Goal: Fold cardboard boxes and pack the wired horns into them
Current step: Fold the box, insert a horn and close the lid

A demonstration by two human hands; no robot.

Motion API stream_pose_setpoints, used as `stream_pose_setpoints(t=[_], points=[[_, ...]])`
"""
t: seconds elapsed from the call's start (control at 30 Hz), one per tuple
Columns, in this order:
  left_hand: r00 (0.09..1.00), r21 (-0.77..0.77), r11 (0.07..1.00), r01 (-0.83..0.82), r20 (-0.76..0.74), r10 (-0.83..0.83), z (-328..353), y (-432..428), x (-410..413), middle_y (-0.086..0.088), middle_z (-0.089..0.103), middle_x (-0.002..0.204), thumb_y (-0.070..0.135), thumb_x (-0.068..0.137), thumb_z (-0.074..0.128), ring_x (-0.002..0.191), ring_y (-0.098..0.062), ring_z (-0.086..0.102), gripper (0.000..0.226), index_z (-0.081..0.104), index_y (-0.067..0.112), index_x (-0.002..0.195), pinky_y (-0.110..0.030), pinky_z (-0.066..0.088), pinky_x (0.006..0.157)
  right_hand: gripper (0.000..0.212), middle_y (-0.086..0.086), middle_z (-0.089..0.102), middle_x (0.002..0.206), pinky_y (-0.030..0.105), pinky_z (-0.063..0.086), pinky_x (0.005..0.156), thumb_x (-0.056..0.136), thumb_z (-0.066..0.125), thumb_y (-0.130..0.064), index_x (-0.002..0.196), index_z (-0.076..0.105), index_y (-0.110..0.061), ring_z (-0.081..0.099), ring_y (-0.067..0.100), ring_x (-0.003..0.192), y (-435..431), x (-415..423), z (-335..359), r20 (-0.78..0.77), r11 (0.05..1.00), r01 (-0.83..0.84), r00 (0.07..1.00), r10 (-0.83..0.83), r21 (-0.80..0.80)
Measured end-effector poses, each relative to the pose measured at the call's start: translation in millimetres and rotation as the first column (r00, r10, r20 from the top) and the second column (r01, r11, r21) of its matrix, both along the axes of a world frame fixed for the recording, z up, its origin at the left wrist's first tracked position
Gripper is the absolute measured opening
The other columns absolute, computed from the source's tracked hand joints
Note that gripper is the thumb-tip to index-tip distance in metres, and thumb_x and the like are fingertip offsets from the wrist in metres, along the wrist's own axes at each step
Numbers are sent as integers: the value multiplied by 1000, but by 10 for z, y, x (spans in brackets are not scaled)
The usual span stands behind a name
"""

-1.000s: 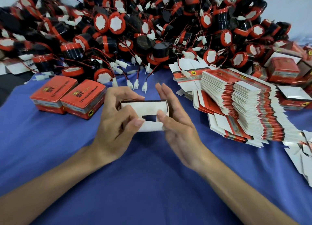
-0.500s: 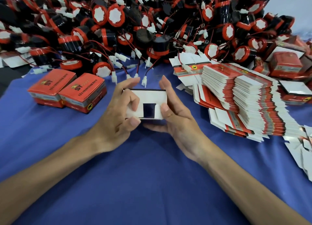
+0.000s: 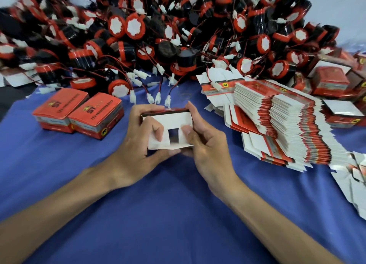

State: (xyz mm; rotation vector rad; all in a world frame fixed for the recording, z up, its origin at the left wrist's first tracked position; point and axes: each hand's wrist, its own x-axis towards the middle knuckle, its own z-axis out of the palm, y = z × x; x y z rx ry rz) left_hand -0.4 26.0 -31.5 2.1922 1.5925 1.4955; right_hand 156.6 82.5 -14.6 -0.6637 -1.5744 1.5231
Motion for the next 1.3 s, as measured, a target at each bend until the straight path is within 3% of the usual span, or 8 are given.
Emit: stream_pose_setpoints(t=[0.23,0.4,0.5,0.67,0.87,1.0,1.17,1.3], points=[[998,76,995,-62,13,61,104,-27,8,0,33,126,54,99,37,123,5,33,36,42,21,86,-12,28,98,34,-29,34,142,28,50,96,92,47,-18,120,60,-32,28,-5,138,-22,77,37,-107,970,-219,967,229,103],[988,132,979,-154,6,155,96,-33,-19,-8,42,118,29,97,43,120,-1,40,39,56,-1,75,-20,32,100,39,-3,23,157,16,29,108,96,50,-14,133,46,-26,20,-7,140,-1,43,37,152,903,-162,982,110,398],[985,169,973,-159,93,144,130,-25,36,-16,45,118,21,93,42,116,-10,46,17,50,6,91,-24,36,98,46,-6,26,156,18,30,109,98,51,-17,140,37,-29,23,-1,142,-58,-26,14,111,849,-35,993,-28,527],[939,232,972,-30,341,-52,142,-48,219,-16,50,117,14,89,46,112,-21,53,28,34,22,113,-35,44,94,75,-28,43,142,40,39,109,82,63,-43,146,22,-47,35,-4,135,-119,-19,66,-87,996,-80,993,83,32],[891,69,996,-49,453,13,150,-70,268,-24,39,134,26,79,60,130,-31,42,61,25,11,127,-40,34,113,53,-15,50,139,31,39,108,95,48,-26,140,26,-44,45,6,131,-169,-29,88,-34,973,-131,990,140,191],[657,-227,960,166,751,64,189,-57,254,4,50,131,70,47,82,126,-16,50,95,40,28,122,-35,45,101,47,0,43,142,41,32,114,94,44,-37,135,27,-54,40,13,134,-140,-23,130,-33,977,-127,990,134,169],[632,-203,955,216,774,22,165,-42,225,17,64,111,73,50,79,106,-7,60,86,46,26,114,-26,51,85,45,6,38,151,47,24,118,95,42,-33,137,38,-46,33,20,141,-46,47,155,-171,952,-305,938,300,1],[633,-175,963,204,774,7,168,-73,245,18,65,113,71,55,78,108,-7,61,80,46,27,114,-26,52,83,45,-3,58,126,39,37,109,93,43,-16,132,47,-38,51,15,119,-25,44,149,-231,935,-349,917,326,-65]])
